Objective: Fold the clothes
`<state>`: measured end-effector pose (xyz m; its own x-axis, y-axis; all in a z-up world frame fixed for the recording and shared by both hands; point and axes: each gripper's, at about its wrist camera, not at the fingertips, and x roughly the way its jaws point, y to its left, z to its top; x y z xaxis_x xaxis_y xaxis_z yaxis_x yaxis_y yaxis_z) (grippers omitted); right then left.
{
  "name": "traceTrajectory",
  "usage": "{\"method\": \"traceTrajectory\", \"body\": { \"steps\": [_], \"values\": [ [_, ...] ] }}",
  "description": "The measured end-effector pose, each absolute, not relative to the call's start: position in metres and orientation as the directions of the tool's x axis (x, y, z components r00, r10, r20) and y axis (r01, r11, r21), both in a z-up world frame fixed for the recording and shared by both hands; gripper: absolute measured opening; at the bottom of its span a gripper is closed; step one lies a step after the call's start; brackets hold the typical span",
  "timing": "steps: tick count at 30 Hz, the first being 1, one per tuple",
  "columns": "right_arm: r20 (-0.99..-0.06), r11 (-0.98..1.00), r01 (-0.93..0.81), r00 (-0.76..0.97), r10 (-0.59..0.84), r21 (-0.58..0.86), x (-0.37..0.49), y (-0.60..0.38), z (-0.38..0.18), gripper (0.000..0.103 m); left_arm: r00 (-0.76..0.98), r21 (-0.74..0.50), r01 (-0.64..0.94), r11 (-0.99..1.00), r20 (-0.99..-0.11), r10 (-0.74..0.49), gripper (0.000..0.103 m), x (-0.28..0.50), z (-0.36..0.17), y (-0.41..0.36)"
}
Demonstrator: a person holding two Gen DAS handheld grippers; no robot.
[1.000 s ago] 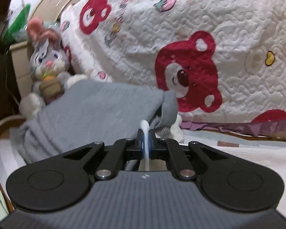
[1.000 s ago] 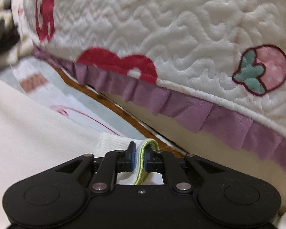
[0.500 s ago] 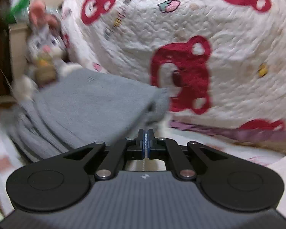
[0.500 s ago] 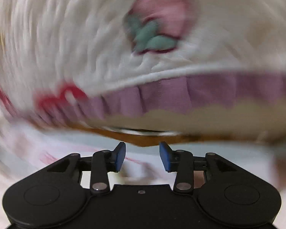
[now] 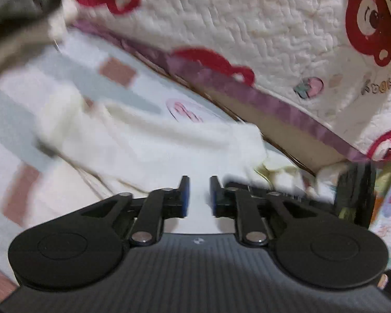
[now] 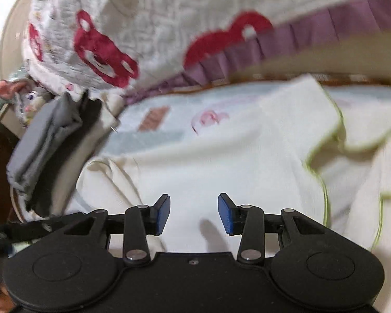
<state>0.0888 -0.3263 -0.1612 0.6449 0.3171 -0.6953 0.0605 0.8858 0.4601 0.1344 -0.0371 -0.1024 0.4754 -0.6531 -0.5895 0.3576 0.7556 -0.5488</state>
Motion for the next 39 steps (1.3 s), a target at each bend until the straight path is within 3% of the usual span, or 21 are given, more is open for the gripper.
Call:
{"method": "traceTrajectory", "body": {
  "steps": [2, 4, 8, 12, 16, 19, 21, 24, 26, 27, 28, 32, 35, 39],
  "values": [
    [-0.721, 0.917, 0.034, 0.631, 0.288, 0.396, 0.083, -0.319, -0.166, 0.046, 0.572, -0.5, 0.336, 0.798, -0.565, -0.594, 0.041, 0.141, -0.083, -0.01],
    [-0.744, 0.944, 0.007, 0.617, 0.256, 0.331, 0.077, -0.311, -0.171, 0.046, 0.666, -0.482, 0.26, 0.836, -0.537, -0.517, 0.049, 0.151, -0.068, 0.027],
    [-0.769, 0.976, -0.074, 0.604, 0.209, 0.207, 0.064, -0.299, -0.177, 0.046, 0.676, -0.52, 0.044, 0.853, -0.613, -0.409, 0.048, 0.175, -0.087, 0.085],
    [-0.771, 0.984, -0.132, 0.612, 0.179, 0.124, 0.054, -0.292, -0.178, 0.046, 0.609, -0.567, 0.048, 0.822, -0.636, -0.474, 0.049, 0.188, -0.116, 0.082],
    [-0.742, 0.976, -0.167, 0.634, 0.217, 0.143, 0.047, -0.289, -0.17, 0.046, 0.534, -0.594, 0.069, 0.802, -0.657, -0.533, 0.051, 0.193, -0.139, 0.057],
    [-0.721, 0.959, -0.231, 0.636, 0.275, 0.162, 0.041, -0.283, -0.161, 0.045, 0.537, -0.585, 0.033, 0.81, -0.673, -0.508, 0.059, 0.195, -0.153, 0.048],
    [-0.72, 0.943, -0.286, 0.619, 0.315, 0.168, 0.039, -0.276, -0.158, 0.045, 0.565, -0.521, 0.013, 0.854, -0.701, -0.436, 0.059, 0.198, -0.16, 0.043],
    [-0.725, 0.939, -0.318, 0.615, 0.309, 0.131, 0.039, -0.264, -0.16, 0.045, 0.602, -0.549, 0.03, 0.835, -0.657, -0.454, 0.061, 0.205, -0.161, 0.042],
    [-0.732, 0.94, -0.321, 0.611, 0.301, 0.119, 0.039, -0.26, -0.164, 0.045, 0.588, -0.581, 0.043, 0.813, -0.643, -0.49, 0.054, 0.211, -0.162, 0.04],
    [-0.735, 0.938, -0.325, 0.607, 0.303, 0.118, 0.039, -0.258, -0.166, 0.045, 0.572, -0.596, 0.055, 0.801, -0.639, -0.514, 0.04, 0.215, -0.162, 0.038],
    [-0.737, 0.938, -0.326, 0.604, 0.302, 0.118, 0.039, -0.257, -0.168, 0.045, 0.557, -0.604, 0.069, 0.794, -0.637, -0.533, 0.009, 0.218, -0.161, 0.036],
    [-0.753, 0.947, -0.301, 0.595, 0.281, 0.115, 0.038, -0.255, -0.175, 0.045, 0.609, -0.317, 0.205, 0.926, -0.699, -0.375, 0.009, 0.201, -0.118, 0.013],
    [-0.756, 0.953, -0.277, 0.596, 0.269, 0.12, 0.038, -0.251, -0.169, 0.045, 0.678, -0.309, 0.231, 0.923, -0.629, -0.38, 0.009, 0.188, -0.069, 0.03],
    [-0.738, 0.954, -0.269, 0.615, 0.277, 0.134, 0.048, -0.245, -0.165, 0.046, 0.831, -0.176, 0.206, 0.963, -0.488, -0.267, 0.009, 0.17, 0.009, 0.062]
  ]
}}
